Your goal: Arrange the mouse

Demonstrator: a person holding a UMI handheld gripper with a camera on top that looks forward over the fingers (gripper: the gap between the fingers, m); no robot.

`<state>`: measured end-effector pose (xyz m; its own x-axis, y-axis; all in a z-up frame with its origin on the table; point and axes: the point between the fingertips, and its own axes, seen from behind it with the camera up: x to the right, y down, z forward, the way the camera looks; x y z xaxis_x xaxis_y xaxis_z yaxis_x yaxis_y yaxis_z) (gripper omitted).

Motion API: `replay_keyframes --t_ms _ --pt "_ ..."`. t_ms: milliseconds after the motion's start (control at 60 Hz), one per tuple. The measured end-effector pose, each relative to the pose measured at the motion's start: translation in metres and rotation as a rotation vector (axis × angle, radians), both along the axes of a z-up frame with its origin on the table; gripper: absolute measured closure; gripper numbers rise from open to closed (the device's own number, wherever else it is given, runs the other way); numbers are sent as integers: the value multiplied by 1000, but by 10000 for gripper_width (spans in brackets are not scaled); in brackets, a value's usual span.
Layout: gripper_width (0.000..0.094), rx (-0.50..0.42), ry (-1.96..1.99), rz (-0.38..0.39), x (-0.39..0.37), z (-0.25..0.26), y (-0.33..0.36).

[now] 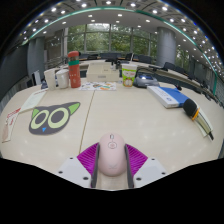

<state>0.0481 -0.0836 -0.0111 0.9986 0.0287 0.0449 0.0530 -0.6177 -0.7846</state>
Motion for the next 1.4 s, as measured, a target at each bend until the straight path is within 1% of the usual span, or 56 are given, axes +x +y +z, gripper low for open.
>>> replay_keyframes --t_ms 133,217,283,367,433,517,583,633,700,767,883,983,1067,1117,1167,1233,1250,1283,1333,1350,1367,1400 --pt "588 -9 -27 9 1 4 1" --pt "596 5 -31 7 -1 18 6" --pt "596 74 -12 0 -8 57 15" --pt "598 173 -15 2 -25 119 29" --pt "598 228 21 9 -49 163 41" --pt "597 275 52 36 -87 195 60" --pt "600 275 74 66 -124 200 70" --pt "601 253 98 98 -152 193 79" --pt "599 213 112 126 -187 170 88" --pt "599 166 108 154 -217 135 91" --pt "600 64 84 190 -248 70 93" --pt "599 18 56 181 -255 29 94" --pt "595 -17 48 153 -251 2 95" --pt "552 25 48 141 -250 4 101" --pt "494 16 37 147 -249 3 102" --pt "439 -3 46 147 -251 1 99" --pt "408 -7 52 146 -252 2 98" --pt "304 -14 60 145 -253 4 96" --pt "74 -20 71 148 -253 12 90" --pt "78 -17 73 146 -253 16 88" --pt "102 -12 73 143 -252 20 86" --pt "97 -6 72 136 -250 30 80"
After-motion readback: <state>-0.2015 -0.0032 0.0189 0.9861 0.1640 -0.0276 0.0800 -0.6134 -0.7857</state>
